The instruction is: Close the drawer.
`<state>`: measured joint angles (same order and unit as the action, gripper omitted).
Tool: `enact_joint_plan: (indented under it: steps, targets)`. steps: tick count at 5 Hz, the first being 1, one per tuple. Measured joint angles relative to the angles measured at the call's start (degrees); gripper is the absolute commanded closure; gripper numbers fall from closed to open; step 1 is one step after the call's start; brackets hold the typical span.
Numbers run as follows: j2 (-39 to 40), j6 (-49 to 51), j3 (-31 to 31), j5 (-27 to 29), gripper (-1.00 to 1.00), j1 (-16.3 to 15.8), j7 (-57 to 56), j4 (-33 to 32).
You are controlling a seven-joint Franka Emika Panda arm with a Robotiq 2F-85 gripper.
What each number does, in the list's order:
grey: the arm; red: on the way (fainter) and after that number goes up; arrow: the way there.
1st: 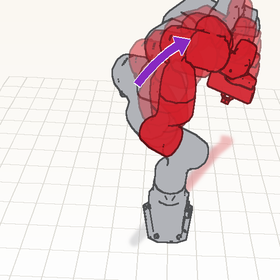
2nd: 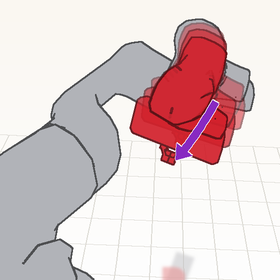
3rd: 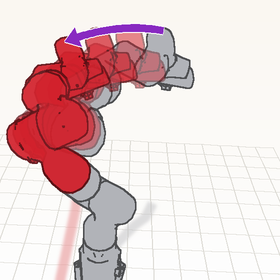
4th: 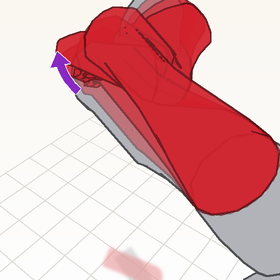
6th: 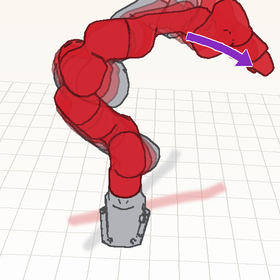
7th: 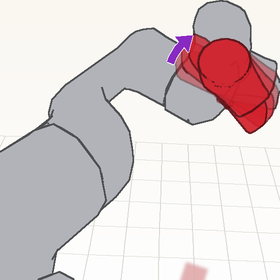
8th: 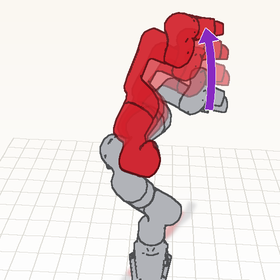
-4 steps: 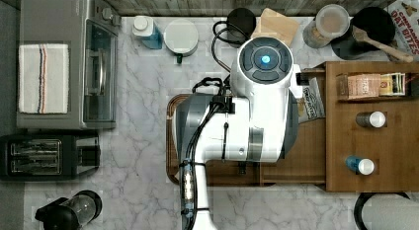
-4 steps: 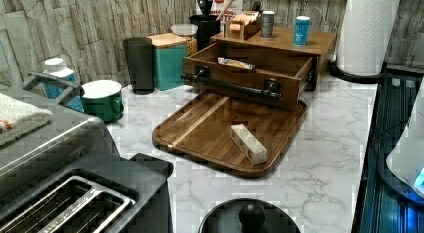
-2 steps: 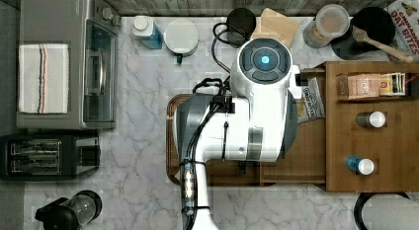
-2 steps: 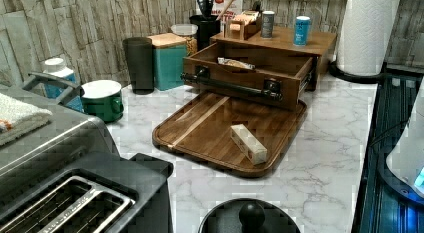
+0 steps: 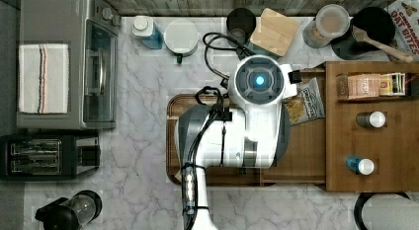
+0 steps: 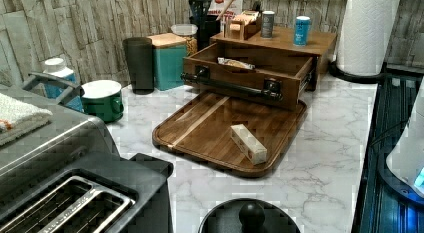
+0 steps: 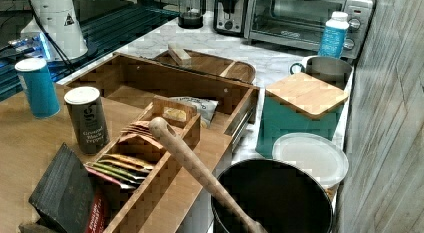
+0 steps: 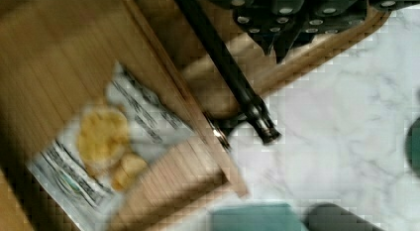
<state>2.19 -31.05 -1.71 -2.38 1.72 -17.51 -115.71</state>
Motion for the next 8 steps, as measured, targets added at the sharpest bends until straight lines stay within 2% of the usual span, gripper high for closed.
enact_joint_plan:
  steps: [1, 2, 3, 5, 7, 8]
  targets:
    - [-1.9, -9.2, 0.9, 0.5, 1.0, 0.0, -8.4, -7.6]
    - [-2.7, -13.5, 1.4, 0.5, 1.0, -1.6, -15.4, -13.7]
    - [-1.2, -12.5, 2.5, -0.8, 1.0, -3.5, -16.9, -16.7]
    - [4.2, -13.1, 3.7, -9.2, 1.0, -4.8, -18.1, -17.2]
    - [4.6, -13.1, 3.1, -9.3, 1.0, -4.0, -18.2, -17.7]
    - [5.3, -13.7, 3.0, -9.1, 1.0, -3.1, -23.8, -17.2]
